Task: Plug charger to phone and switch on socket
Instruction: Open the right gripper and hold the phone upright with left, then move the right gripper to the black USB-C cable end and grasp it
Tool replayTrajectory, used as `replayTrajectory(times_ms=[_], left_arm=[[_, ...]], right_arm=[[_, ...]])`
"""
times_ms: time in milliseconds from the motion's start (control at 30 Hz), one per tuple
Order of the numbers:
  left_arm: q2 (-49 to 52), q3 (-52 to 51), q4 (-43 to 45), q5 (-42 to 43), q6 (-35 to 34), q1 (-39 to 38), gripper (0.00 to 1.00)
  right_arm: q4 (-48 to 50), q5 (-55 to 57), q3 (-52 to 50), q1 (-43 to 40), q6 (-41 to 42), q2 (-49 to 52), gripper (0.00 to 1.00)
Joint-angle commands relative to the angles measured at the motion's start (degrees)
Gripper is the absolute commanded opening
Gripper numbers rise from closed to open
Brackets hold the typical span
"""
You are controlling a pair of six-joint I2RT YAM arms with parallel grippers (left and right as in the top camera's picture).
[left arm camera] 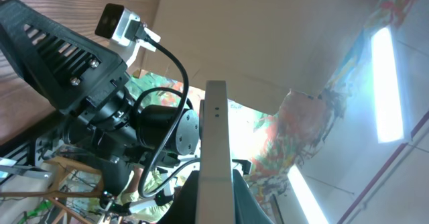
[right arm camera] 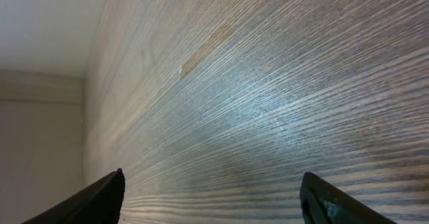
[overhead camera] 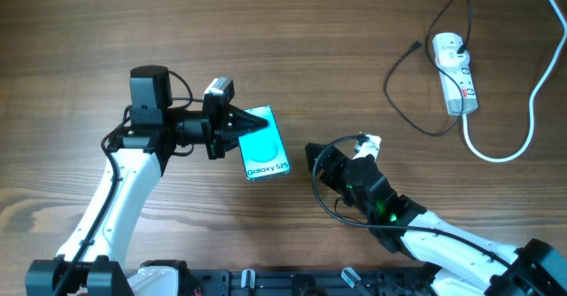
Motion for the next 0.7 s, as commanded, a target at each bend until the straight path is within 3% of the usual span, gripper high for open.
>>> replayTrajectory(times_ms=[0,433,567,667], left_arm=[[-0.42,1.31,-0.48,2.99,0.87,0.07,0.04],[10.67,1.31,6.93,3.02,0.46,0.15,0.04],[15.23,1.31,8.87,3.02,0.46,0.15,0.04],[18.21,1.31,10.69,3.02,0.46,0.04,0.04]], right_arm=[[-0.04,1.75,-0.26,0.17,-0.98,0.33,0.86],[0.37,0.79,-0.26,0.17,-1.77,-0.13,0.87],[0.17,0.55,-0.24,-0.44,-10.69,-2.95,0.9],[-4.66,0.13,0.7,-2.45,-12.11,-6.54,0.91]])
